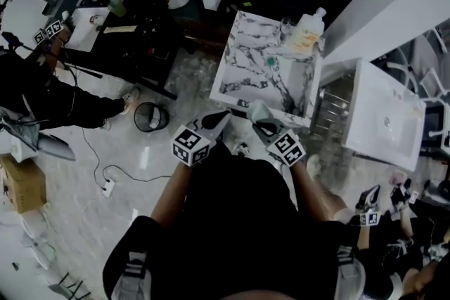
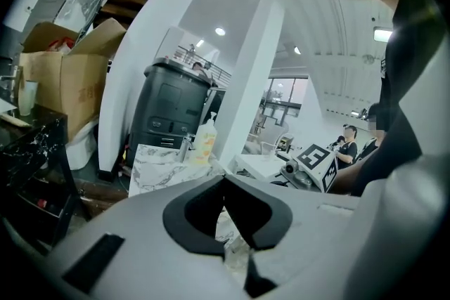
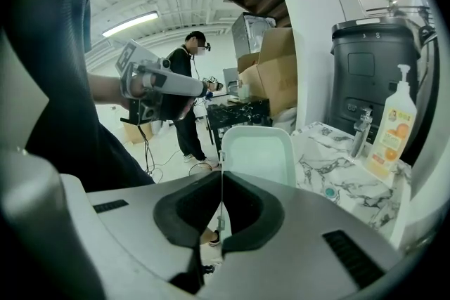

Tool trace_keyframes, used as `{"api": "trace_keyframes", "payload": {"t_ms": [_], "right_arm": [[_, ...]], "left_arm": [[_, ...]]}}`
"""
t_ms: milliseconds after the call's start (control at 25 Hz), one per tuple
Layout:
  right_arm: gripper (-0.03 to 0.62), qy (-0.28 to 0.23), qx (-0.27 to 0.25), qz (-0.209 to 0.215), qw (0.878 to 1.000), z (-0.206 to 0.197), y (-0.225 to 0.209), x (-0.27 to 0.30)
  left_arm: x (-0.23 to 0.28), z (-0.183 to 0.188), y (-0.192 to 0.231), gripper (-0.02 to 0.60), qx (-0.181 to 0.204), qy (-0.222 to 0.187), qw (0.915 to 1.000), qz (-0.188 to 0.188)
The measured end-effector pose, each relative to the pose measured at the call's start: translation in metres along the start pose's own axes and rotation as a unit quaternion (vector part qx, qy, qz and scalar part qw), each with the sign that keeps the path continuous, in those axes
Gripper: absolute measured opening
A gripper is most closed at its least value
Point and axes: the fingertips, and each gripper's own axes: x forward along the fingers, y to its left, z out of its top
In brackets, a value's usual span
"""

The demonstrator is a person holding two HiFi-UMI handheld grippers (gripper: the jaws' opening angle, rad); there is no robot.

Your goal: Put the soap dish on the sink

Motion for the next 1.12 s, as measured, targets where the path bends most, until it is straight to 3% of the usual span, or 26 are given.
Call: {"api": "trace_keyframes", "payload": {"t_ms": [520, 1120], "right_arm": [[-0.002, 0.003, 0.004, -0.011, 1.0, 0.032, -0.03, 0.043], [-0.002, 0.024, 0.046, -0.042, 0.998, 0.052, -0.065, 0.075]], "left_arm": [[0.003, 0.013, 0.056, -0.002, -0.007, 0.01, 0.9998, -0.012], [0.038, 0.039, 0.113, -0.002, -0.003, 0.022, 0.9979, -0.061]]}}
